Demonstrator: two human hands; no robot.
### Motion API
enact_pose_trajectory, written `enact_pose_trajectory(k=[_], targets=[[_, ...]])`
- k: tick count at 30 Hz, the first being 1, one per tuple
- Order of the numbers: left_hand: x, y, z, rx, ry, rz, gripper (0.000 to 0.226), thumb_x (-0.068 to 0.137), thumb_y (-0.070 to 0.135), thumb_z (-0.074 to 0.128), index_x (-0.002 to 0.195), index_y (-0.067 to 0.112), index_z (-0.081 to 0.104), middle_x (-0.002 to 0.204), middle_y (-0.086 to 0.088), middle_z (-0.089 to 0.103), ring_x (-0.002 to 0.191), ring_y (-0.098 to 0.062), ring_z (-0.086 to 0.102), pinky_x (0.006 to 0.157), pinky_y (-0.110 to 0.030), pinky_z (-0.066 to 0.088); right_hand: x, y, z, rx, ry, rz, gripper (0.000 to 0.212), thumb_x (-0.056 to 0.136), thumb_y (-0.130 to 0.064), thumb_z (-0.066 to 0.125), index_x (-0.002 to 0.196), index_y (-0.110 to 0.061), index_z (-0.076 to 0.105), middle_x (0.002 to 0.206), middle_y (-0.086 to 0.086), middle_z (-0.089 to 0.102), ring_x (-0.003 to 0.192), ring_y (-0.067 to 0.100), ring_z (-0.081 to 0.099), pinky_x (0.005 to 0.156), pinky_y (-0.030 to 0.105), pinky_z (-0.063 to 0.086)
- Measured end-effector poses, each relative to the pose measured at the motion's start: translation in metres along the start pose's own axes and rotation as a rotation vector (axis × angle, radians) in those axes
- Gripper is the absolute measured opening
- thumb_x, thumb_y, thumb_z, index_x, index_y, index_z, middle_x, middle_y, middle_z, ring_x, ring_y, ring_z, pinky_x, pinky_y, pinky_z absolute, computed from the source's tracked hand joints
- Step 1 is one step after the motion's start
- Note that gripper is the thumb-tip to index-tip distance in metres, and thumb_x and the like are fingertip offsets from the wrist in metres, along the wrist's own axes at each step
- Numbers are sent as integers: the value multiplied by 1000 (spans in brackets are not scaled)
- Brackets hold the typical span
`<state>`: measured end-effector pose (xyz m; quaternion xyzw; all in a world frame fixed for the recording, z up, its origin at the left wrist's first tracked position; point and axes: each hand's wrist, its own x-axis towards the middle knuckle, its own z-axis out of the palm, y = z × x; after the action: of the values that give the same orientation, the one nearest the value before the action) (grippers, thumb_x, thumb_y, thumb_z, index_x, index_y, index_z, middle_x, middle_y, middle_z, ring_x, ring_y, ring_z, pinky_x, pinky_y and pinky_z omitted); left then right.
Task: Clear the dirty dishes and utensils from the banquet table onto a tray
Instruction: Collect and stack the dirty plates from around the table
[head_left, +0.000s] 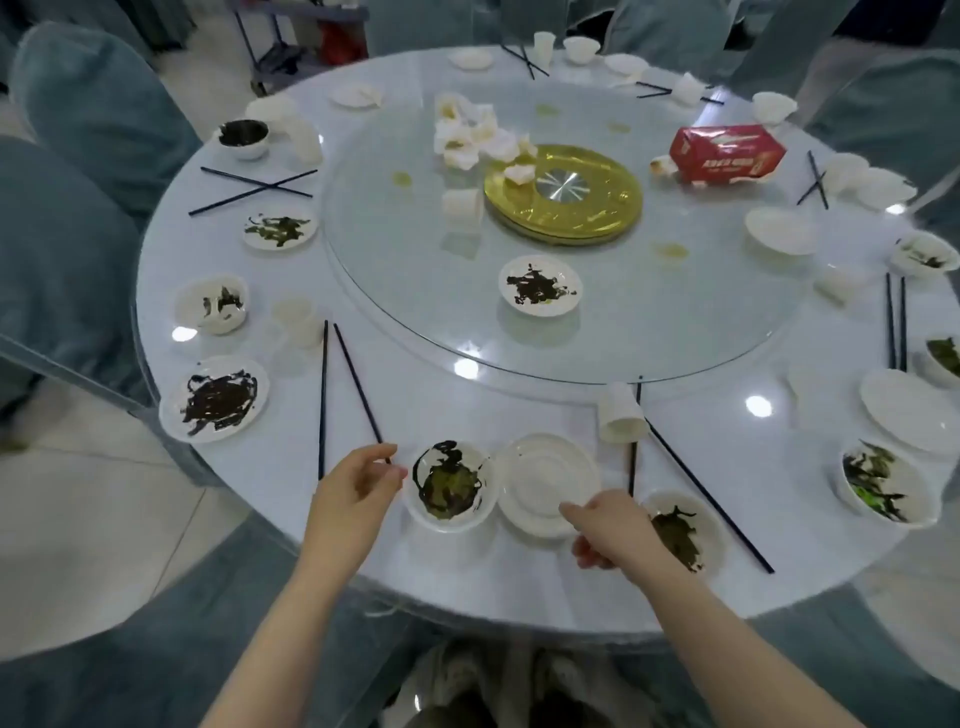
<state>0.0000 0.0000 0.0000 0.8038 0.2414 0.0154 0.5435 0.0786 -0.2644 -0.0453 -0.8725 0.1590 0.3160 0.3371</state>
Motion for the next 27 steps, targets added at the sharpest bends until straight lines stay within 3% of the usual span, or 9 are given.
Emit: enact_pose_trajectory(k=[4, 7, 11, 14, 18, 23, 27], targets=[[4, -7, 0, -55, -102, -56, 25, 95, 9, 51, 108, 29, 60, 78, 10, 74, 73, -3, 69, 73, -20, 46, -2, 11, 12, 133, -64, 193, 35, 92, -32, 57, 78, 0, 64, 56, 10, 69, 47, 22, 67, 36, 18, 39], [7, -8, 5, -63, -150, -58, 24, 96, 11, 51, 106, 29, 62, 78, 6, 75, 73, -6, 70, 76, -22, 48, -3, 19, 21, 307, -30, 220, 32, 92, -26, 58, 81, 3, 64, 61, 16, 70, 46, 23, 65, 37, 20, 41], [11, -3, 14, -91, -191, -62, 26, 95, 12, 51, 104, 33, 62, 80, 6, 75, 77, -5, 70, 80, -26, 51, -3, 21, 30, 574, 14, 180, 18, 95, -15, 56, 93, 3, 62, 75, 20, 72, 53, 26, 67, 49, 30, 54], [12, 2, 21, -93, -228, -44, 25, 96, 14, 51, 103, 34, 63, 79, 4, 75, 78, -6, 70, 81, -27, 50, -5, 23, 24, 720, 81, 139, 13, 95, -14, 56, 94, -2, 59, 73, 17, 72, 53, 25, 67, 48, 28, 54], [15, 14, 35, -102, -278, -34, 23, 95, 12, 53, 105, 28, 66, 79, 0, 75, 77, -9, 70, 77, -24, 50, -13, 25, 2, 811, 169, 65, 9, 94, -13, 57, 93, -4, 55, 77, 19, 71, 61, 28, 72, 50, 28, 55], [15, 37, 68, -123, -340, -29, 21, 91, 14, 59, 104, 29, 66, 86, 4, 75, 83, -10, 71, 72, -18, 50, -25, 36, -34, 894, 241, -35, 9, 95, -12, 55, 93, -4, 52, 64, 13, 71, 62, 28, 72, 51, 30, 56], [14, 61, 106, -141, -417, -44, 21, 94, 14, 57, 114, 16, 64, 83, 1, 76, 80, -12, 72, 70, -18, 54, -37, 55, -62, 982, 320, -79, 7, 93, -10, 57, 91, -7, 51, 66, 16, 71, 62, 31, 71, 50, 28, 55]])
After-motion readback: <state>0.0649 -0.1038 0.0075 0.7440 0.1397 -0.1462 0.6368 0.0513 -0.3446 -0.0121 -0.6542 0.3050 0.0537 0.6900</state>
